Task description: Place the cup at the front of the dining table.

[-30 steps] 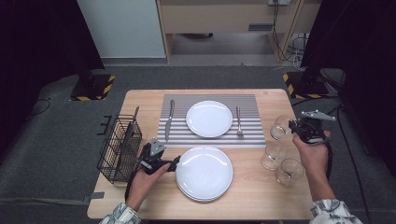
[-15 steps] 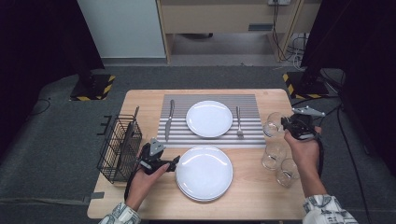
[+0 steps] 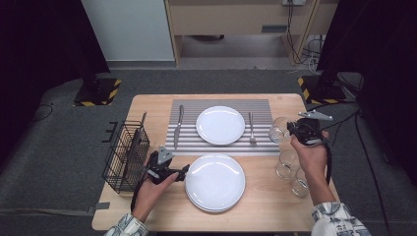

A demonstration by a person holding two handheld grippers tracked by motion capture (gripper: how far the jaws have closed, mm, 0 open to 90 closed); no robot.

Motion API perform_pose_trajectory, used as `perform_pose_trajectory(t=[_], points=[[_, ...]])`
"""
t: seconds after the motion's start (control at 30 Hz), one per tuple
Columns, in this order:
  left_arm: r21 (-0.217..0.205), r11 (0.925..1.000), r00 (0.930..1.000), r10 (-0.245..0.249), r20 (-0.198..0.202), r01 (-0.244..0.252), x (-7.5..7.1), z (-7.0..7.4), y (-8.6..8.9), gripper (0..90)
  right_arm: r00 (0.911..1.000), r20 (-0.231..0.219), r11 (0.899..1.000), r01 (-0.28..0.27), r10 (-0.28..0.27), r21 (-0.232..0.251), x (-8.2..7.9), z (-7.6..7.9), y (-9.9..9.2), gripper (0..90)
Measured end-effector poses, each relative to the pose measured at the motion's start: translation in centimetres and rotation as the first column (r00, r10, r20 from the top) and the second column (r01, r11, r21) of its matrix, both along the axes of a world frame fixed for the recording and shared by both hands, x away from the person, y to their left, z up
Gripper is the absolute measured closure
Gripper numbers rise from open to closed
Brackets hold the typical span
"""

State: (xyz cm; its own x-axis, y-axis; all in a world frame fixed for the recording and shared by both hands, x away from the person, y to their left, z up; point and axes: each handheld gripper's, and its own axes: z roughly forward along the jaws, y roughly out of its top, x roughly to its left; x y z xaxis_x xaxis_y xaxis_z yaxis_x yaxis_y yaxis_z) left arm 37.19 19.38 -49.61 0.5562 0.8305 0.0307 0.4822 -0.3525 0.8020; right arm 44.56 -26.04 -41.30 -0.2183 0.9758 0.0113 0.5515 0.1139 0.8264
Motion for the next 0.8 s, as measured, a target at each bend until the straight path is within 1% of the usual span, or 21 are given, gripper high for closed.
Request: perform_pose_trajectory(t=[0.2, 0.33, 0.8], points=[[-0.001, 1.0000, 1.0000, 0.001, 0.002, -0.001, 0.0, 0.0, 0.1, 7.3, 0.9997, 0.001, 0.999, -0.024, 0.024, -0.028, 0.3, 0.4, 1.7, 81.3], [-0.001, 1.0000, 1.0000, 0.000, 0.000, 0.000, 0.0, 0.0, 0.1, 7.3, 0.9989, 0.000, 0.998, -0.046, 0.046, -0.032, 0.4, 0.4, 3.0, 81.3], [-0.002, 1.0000, 1.0000, -0.001, 0.002, 0.001, -0.1, 0.1, 0.1, 7.3, 0.9937, -0.006, 0.993, -0.112, 0.112, -0.025, 0.7, 0.3, 6.7, 81.3]])
